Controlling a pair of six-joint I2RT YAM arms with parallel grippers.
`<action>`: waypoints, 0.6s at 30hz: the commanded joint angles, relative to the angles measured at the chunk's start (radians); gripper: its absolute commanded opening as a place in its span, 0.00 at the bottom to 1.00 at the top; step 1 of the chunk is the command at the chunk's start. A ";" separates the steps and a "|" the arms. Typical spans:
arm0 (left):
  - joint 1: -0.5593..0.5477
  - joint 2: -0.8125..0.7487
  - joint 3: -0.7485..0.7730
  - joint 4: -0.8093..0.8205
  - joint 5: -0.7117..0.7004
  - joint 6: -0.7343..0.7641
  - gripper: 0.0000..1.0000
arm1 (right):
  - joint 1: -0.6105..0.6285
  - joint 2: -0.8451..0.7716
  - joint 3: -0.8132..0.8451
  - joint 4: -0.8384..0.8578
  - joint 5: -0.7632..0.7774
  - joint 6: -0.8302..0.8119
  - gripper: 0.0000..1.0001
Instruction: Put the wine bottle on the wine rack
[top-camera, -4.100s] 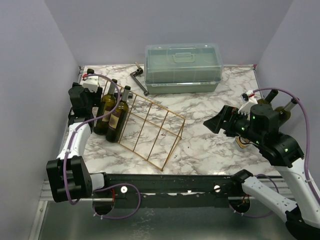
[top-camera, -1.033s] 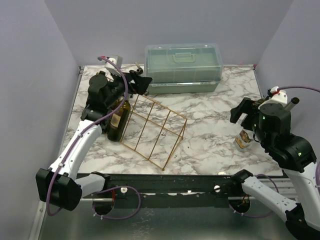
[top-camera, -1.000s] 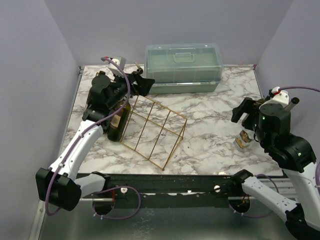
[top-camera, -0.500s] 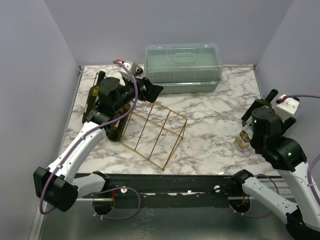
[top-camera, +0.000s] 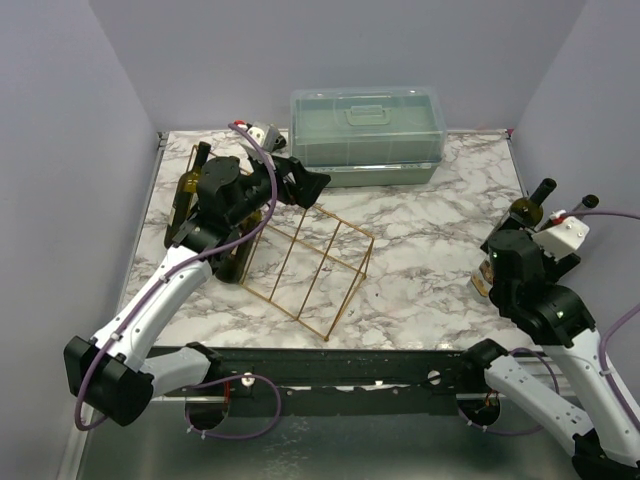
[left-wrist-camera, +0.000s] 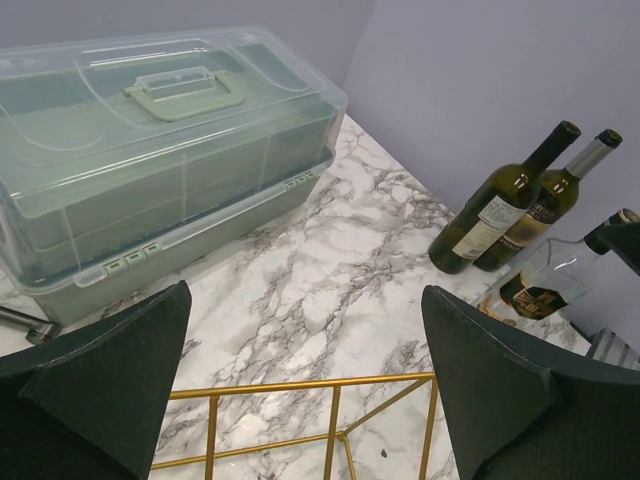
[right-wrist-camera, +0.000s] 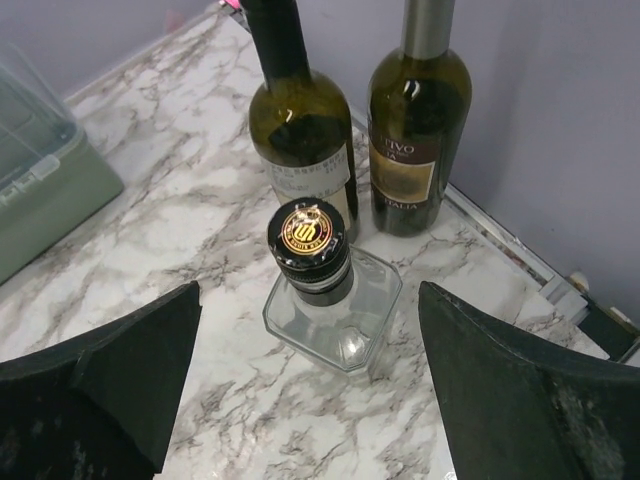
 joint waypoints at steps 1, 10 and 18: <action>-0.023 -0.045 -0.015 0.033 -0.056 0.041 0.99 | 0.005 0.012 -0.042 0.032 0.042 0.065 0.92; -0.039 -0.060 -0.022 0.029 -0.089 0.065 0.99 | 0.004 0.044 -0.076 0.043 0.121 0.138 0.90; -0.058 -0.063 -0.024 0.028 -0.093 0.085 0.99 | 0.005 0.080 -0.118 0.093 0.165 0.150 0.87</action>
